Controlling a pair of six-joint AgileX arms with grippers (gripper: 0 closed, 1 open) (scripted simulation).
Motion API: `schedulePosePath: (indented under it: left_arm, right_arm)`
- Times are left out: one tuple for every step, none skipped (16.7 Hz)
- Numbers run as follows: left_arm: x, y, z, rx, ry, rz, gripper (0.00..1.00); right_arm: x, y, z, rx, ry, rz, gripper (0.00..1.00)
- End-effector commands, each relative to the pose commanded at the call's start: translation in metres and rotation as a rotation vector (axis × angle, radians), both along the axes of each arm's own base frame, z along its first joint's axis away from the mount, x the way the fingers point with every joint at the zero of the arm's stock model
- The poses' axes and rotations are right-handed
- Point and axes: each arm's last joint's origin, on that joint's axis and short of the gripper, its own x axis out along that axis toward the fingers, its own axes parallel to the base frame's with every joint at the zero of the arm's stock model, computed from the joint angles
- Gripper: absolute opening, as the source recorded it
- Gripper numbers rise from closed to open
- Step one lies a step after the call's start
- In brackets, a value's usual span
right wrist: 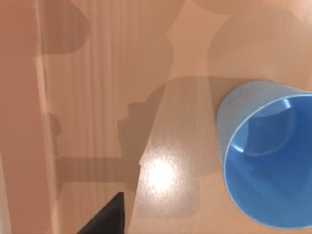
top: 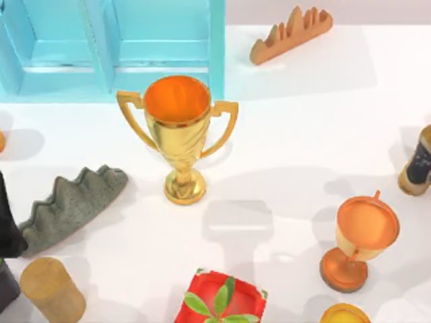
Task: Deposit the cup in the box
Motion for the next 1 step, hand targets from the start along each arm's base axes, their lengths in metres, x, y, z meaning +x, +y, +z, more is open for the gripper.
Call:
schedulePosePath:
  left_arm:
    - [0.0000, 0.0000, 0.0000, 0.000, 0.000, 0.000, 1.00]
  right_arm:
    - [0.0000, 0.0000, 0.0000, 0.000, 0.000, 0.000, 1.00]
